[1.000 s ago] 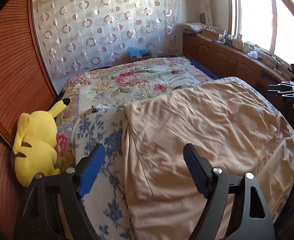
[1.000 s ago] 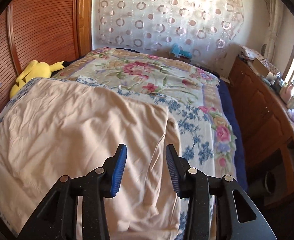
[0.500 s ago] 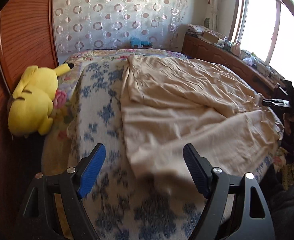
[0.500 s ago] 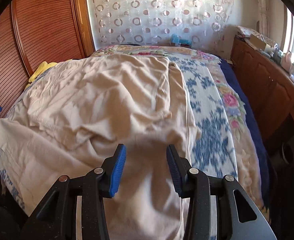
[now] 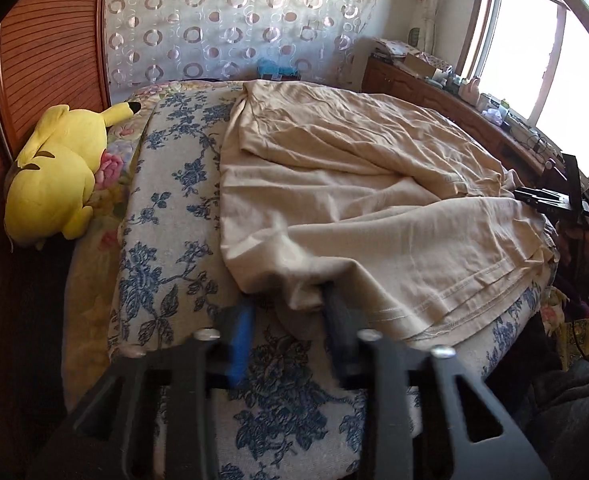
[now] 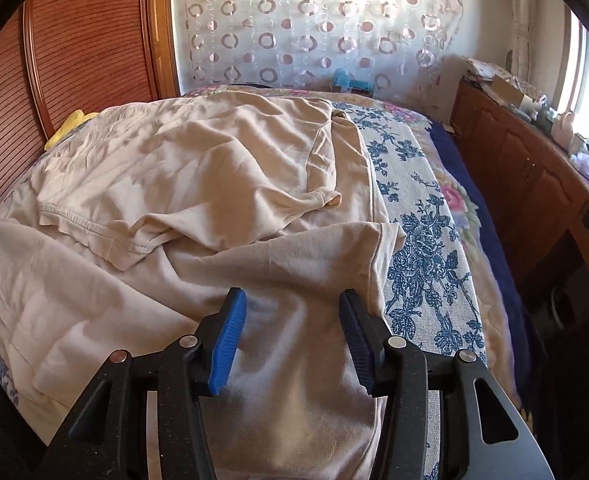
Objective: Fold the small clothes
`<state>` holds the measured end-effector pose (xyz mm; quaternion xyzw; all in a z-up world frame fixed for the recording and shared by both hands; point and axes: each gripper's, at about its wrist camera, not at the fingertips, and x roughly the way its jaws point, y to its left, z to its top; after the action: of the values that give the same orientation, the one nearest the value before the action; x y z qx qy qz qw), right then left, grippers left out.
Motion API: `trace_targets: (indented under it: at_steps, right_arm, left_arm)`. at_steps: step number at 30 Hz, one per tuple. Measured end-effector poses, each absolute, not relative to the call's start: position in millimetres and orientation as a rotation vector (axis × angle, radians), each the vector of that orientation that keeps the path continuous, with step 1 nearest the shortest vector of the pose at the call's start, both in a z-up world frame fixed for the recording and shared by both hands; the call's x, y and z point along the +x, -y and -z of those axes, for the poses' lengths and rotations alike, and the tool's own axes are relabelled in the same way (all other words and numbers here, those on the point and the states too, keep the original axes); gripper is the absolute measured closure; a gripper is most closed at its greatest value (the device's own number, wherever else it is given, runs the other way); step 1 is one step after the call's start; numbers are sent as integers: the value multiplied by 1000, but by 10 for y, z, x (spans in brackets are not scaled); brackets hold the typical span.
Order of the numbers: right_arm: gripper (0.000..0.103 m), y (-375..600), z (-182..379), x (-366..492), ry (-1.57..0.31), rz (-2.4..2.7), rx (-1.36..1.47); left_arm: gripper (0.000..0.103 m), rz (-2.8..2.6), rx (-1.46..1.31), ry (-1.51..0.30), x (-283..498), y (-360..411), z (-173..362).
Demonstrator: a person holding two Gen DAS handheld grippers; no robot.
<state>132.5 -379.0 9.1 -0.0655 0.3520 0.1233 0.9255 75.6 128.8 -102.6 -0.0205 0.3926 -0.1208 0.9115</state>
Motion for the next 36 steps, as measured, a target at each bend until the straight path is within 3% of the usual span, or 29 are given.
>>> trace_targets:
  at_steps: [1, 11, 12, 16, 20, 25, 36]
  right_arm:
    - [52, 3792, -89, 1329, -717, -254, -130]
    - [49, 3721, 127, 1335, -700, -255, -122]
    - [49, 3729, 124, 1330, -700, -256, -121]
    - [49, 3734, 124, 1322, -700, -257, -120]
    - [49, 3730, 119, 1322, -700, -257, -120]
    - [46, 3724, 116, 1301, -705, -250, -131]
    - [48, 3813, -92, 1295, -697, -295, -44]
  left_arm:
    - [97, 235, -37, -800, 745, -1270, 1000]
    - [97, 110, 2, -714, 235, -1398, 264]
    - [95, 97, 6, -717, 235, -1421, 247]
    - [63, 96, 9, -721, 268, -1453, 253]
    - [50, 129, -8, -736, 388, -1407, 339]
    - [24, 162, -13, -739, 510, -1277, 438]
    - [24, 192, -23, -769, 1101, -983, 635]
